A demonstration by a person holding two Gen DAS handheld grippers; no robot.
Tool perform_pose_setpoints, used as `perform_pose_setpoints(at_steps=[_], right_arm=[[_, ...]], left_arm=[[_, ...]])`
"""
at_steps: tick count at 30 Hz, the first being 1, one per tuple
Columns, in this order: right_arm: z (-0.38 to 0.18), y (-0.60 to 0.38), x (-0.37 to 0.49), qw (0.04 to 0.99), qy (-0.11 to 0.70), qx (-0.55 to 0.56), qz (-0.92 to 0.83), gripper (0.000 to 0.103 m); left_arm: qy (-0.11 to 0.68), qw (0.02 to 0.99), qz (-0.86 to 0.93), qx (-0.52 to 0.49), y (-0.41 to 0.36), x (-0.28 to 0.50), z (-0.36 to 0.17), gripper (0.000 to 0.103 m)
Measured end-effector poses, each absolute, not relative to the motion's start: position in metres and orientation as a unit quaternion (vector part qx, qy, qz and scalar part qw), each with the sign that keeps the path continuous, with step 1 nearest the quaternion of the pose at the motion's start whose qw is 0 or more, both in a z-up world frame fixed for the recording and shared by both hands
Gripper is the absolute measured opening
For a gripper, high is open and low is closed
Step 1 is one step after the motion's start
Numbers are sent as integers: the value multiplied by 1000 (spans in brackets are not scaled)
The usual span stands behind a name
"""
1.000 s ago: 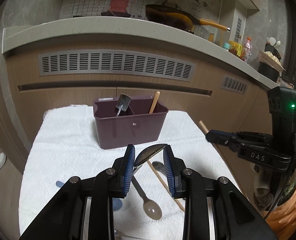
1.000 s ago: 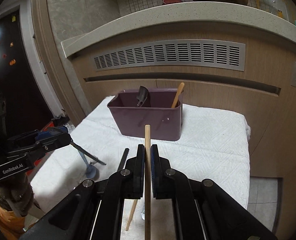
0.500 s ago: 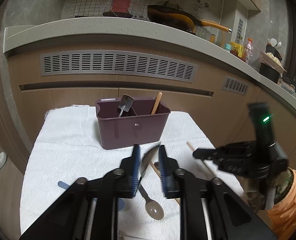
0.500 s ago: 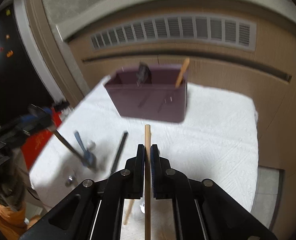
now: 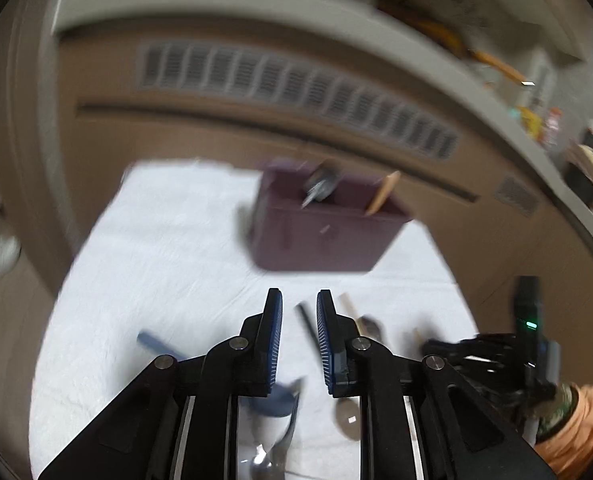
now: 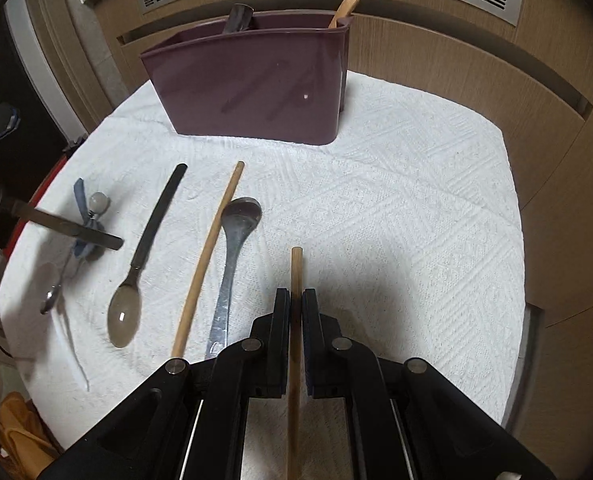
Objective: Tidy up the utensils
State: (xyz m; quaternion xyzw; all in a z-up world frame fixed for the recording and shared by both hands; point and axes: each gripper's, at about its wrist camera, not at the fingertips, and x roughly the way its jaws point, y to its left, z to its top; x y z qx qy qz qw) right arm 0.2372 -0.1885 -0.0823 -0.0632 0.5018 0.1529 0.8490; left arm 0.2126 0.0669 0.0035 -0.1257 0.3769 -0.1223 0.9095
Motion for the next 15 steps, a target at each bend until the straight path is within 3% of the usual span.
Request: perform_pose_setpoints(at_steps=[6,11,15], right_arm=[[-93,-185,241,847,504,-65,158,7],[-92,-185,239,850,495,-70,163,7],[-91,-182,242,854,490,-70,161,7]], left_arm=[[436,881,-103,-155,82,232,-30,28],[450,879,-155,-38,47,212,-42,53],[472,861,-191,-12,15,213,-56,53]])
